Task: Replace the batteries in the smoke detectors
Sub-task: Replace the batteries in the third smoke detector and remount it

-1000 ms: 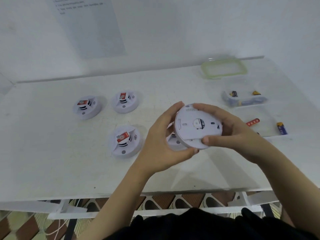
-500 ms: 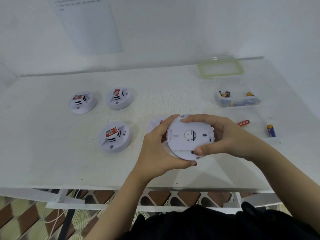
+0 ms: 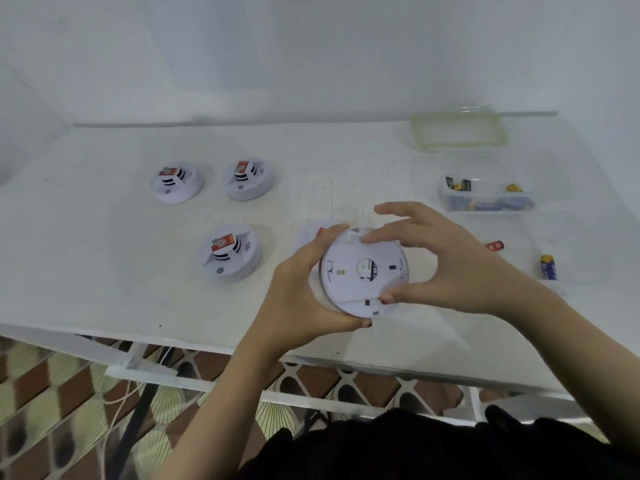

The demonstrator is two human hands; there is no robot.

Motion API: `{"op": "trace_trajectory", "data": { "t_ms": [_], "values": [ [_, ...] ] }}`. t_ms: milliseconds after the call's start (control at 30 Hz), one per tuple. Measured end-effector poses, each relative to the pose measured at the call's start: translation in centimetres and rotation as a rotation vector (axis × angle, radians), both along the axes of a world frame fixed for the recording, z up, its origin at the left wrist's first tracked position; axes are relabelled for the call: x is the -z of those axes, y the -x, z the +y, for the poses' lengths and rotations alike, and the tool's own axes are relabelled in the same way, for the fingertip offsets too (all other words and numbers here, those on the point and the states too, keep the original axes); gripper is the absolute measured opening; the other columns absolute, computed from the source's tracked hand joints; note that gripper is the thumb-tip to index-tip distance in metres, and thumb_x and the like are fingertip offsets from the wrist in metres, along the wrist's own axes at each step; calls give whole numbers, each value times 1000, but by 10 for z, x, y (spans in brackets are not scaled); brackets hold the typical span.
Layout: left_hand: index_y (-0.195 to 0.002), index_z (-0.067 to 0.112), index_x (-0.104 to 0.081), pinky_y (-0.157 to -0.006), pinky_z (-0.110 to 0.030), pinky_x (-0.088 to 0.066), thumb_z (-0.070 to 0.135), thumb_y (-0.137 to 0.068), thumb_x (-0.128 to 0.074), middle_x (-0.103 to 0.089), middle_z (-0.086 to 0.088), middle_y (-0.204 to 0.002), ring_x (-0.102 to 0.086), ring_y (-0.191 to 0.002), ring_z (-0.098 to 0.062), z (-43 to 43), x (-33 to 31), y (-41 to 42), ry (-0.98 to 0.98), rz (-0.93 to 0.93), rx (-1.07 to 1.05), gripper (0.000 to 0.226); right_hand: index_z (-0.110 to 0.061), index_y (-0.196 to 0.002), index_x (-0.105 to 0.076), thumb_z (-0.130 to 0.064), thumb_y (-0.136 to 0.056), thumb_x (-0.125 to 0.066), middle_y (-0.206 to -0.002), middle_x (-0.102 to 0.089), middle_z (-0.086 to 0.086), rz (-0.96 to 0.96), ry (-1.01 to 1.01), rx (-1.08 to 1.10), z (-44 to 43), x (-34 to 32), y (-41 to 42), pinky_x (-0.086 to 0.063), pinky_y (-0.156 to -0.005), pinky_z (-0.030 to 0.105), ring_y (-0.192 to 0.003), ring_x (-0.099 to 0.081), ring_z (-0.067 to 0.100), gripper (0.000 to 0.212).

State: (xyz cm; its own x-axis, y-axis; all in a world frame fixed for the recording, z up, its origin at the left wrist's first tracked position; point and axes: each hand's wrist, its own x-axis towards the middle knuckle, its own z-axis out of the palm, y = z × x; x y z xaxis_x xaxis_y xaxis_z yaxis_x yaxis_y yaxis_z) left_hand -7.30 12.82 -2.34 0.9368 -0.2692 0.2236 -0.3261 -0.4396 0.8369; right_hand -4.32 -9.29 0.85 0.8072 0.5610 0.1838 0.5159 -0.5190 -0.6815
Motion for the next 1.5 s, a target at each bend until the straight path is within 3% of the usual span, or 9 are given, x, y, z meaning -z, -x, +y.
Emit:
{"op": "trace_trajectory", "data": {
  "t_ms": [133, 300, 467, 567, 800, 900, 1033, 1233, 1500],
  "values": [
    [-137, 20, -47, -94, -6, -37, 18, -54, -94, -55, 17, -130, -46, -122, 11, 1, 2, 8, -40, 4, -23, 95, -19, -125, -58, -38, -72, -71, -145, -38, -2, -284, 183, -75, 9, 3, 4, -45, -96, 29, -124, -42, 11, 58],
    [-135, 33, -45, -93, -5, -38, 17, -52, -94, -56, 28, -126, -49, -119, 10, 3, 7, 19, -48, 32, -52, 98, -5, -113, -62, -36, -67, -69, -140, -46, 10, -419, 305, -165, 18, 6, 6, -36, -99, 30, -122, -47, 23, 56],
    [-137, 27, -48, -93, -11, -42, 19, -52, -95, -61, 15, -124, -54, -118, 2, 1, 20, 33, -31, 76, -88, 97, -6, -108, -63, -38, -61, -72, -133, -50, 6, -332, 358, -239, 23, 16, 10, -37, -96, 28, -112, -52, 20, 57],
    [-130, 36, -48, -87, -8, -44, 17, -50, -95, -61, 21, -120, -56, -112, 6, -1, 25, 39, -3, 104, -115, 94, -8, -112, -63, -37, -60, -73, -126, -53, 3, -298, 351, -254, 24, 20, 11, -34, -94, 24, -106, -53, 18, 61],
    [-129, 26, -51, -83, -9, -46, 5, -49, -94, -61, 20, -116, -58, -107, 6, 1, 31, 44, 52, 149, -190, 93, -12, -118, -60, -41, -62, -67, -131, -51, 0, -210, 194, -182, 21, 27, 10, -33, -100, 24, -120, -44, 10, 63],
    [-130, 24, -51, -85, -17, -51, 8, -49, -95, -65, 14, -114, -61, -108, 0, 0, 32, 46, 49, 160, -194, 94, -14, -119, -58, -40, -62, -66, -130, -49, -4, -176, 157, -179, 23, 32, 13, -36, -98, 23, -118, -47, 8, 63],
    [-134, 25, -50, -92, -29, -53, 18, -51, -95, -65, 10, -118, -60, -112, -8, 0, 30, 47, 7, 151, -174, 95, -15, -124, -57, -47, -66, -59, -132, -52, -2, -241, 308, -220, 23, 31, 13, -31, -97, 26, -115, -46, 10, 66],
    [-132, 32, -50, -91, -17, -48, 19, -51, -95, -64, 17, -116, -58, -113, -3, 0, 29, 47, -8, 150, -171, 94, -22, -124, -57, -63, -67, -52, -127, -52, -3, -252, 448, -224, 18, 24, 8, -29, -93, 28, -111, -43, 12, 70],
    [-132, 35, -49, -91, -14, -46, 23, -50, -95, -62, 20, -117, -57, -113, -1, -2, 27, 46, -24, 139, -161, 94, -21, -107, -63, -68, -67, -45, -90, -63, -6, -362, 608, -240, 16, 20, 3, -27, -80, 30, -81, -54, 17, 64]
  ]
}}
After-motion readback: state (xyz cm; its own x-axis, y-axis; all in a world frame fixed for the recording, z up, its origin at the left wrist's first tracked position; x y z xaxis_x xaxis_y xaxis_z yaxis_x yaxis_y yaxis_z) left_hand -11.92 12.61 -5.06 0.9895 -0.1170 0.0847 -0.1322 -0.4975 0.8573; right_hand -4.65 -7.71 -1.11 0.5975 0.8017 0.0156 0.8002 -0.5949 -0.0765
